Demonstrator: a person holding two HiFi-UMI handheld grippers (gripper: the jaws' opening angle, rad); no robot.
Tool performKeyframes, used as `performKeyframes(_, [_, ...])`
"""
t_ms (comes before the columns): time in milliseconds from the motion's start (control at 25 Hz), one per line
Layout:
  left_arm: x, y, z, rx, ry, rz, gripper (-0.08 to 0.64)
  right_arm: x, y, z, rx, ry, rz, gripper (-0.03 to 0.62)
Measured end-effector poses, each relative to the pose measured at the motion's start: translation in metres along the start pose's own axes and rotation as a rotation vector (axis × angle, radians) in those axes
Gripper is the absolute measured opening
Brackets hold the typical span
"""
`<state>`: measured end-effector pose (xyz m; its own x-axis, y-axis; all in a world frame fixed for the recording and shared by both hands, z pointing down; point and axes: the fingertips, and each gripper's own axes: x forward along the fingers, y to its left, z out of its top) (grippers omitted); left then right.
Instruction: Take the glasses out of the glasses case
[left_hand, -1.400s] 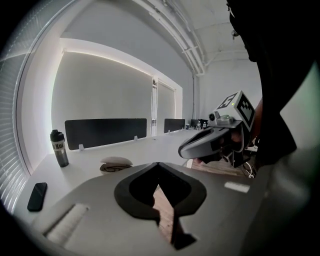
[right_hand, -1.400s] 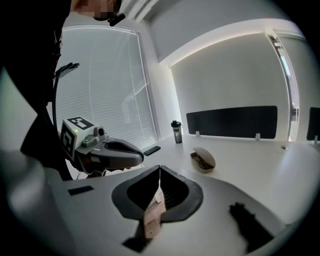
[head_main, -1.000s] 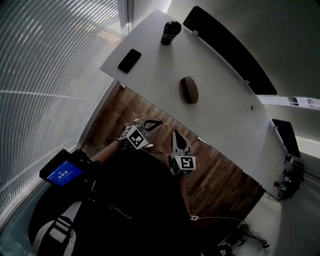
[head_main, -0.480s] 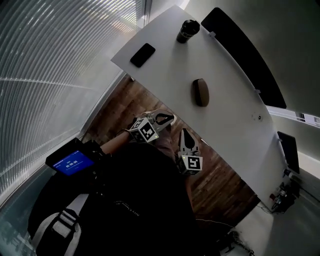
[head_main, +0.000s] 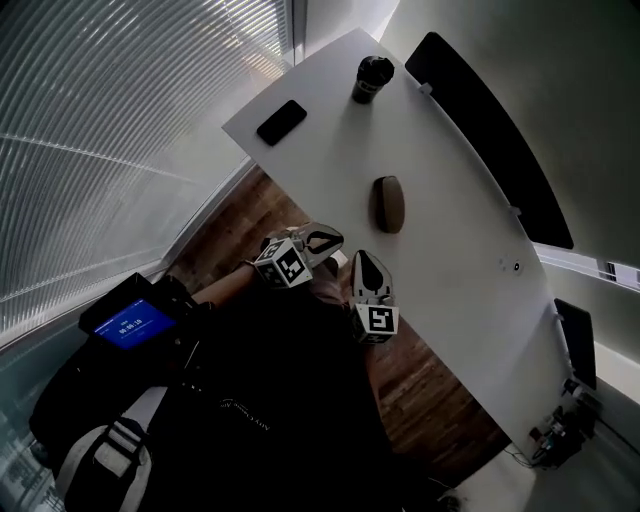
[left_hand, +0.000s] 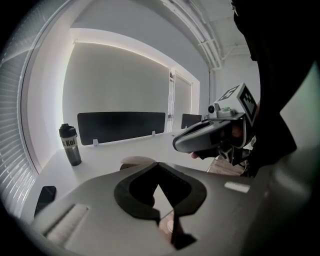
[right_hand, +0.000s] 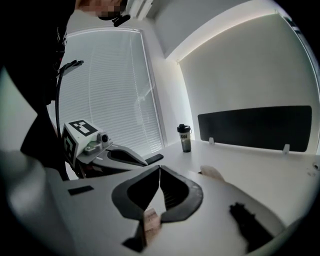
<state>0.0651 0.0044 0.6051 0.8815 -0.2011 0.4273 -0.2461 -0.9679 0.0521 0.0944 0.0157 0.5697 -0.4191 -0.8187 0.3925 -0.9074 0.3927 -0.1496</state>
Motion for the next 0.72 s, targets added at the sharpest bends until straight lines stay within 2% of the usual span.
performKeyframes(240, [0.047,0.005,0.014,0.032,0.079,0.013,0.008,-0.002,-0.066,0.0,0.04,-0.04,0.007,0.008])
performKeyframes(400, [0.074,0.0,0.021,0.028,0.106,0.002,0.008,0.0,-0.11,0.003,0.029,-0.01,0.005,0.008])
performKeyframes(640, [0.096,0.022,0.002,0.019,0.172,-0.041,0.008,0.01,-0.145,0.0,-0.037,0.049,-0.04,0.009])
performKeyframes(720, [0.101,0.041,-0.009,0.003,0.209,-0.033,0.008,0.021,-0.147,-0.004,-0.016,0.08,-0.045,0.009])
